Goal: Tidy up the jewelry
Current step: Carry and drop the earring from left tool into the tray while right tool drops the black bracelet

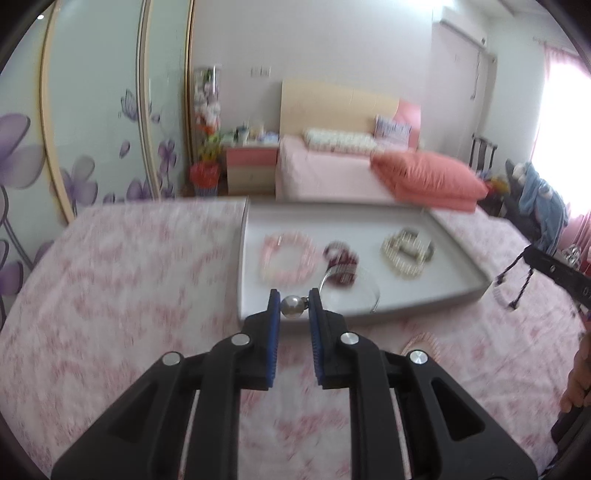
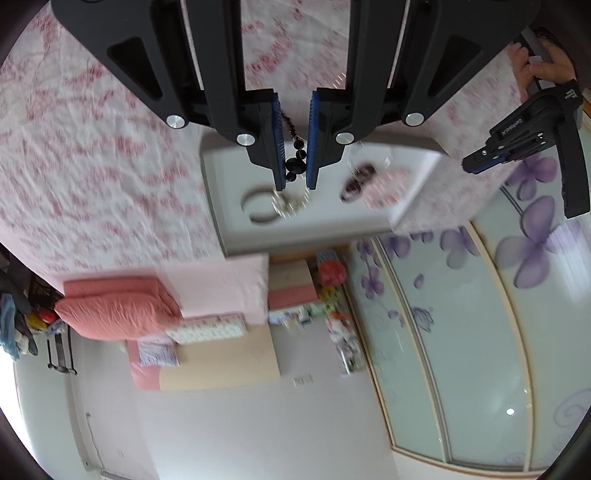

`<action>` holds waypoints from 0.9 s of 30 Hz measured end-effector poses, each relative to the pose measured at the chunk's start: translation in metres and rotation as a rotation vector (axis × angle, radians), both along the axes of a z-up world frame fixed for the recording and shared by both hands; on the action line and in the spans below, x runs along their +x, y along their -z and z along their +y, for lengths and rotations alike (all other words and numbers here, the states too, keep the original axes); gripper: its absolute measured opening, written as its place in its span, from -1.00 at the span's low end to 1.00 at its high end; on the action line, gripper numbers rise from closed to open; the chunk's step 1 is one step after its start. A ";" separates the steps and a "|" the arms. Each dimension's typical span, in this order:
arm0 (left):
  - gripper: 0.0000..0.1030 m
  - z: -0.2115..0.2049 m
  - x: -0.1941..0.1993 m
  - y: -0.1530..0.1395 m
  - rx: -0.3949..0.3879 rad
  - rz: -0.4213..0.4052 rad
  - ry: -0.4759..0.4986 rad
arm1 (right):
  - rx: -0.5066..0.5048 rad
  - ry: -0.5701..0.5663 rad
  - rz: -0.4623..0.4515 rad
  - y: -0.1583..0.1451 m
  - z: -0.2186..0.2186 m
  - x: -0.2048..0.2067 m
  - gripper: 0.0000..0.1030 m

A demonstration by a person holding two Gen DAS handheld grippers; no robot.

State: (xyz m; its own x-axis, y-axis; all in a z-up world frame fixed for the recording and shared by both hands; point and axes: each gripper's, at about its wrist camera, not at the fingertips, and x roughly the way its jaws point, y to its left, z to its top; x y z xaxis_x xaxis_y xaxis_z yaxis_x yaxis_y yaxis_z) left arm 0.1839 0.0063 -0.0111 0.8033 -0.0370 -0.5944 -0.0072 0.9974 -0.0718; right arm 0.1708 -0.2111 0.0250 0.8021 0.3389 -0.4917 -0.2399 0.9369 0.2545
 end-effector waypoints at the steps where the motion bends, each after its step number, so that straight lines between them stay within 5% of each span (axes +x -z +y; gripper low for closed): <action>1: -0.69 -0.001 0.001 -0.008 -0.006 -0.027 -0.002 | 0.011 -0.008 -0.015 -0.006 0.001 0.002 -0.77; 11: -0.69 -0.015 0.031 -0.033 0.014 -0.140 -0.017 | 0.031 -0.037 -0.097 -0.024 0.013 0.027 -0.77; 27: -0.68 -0.036 0.109 0.005 0.045 -0.045 0.035 | 0.023 -0.018 -0.018 0.003 0.029 0.101 -0.76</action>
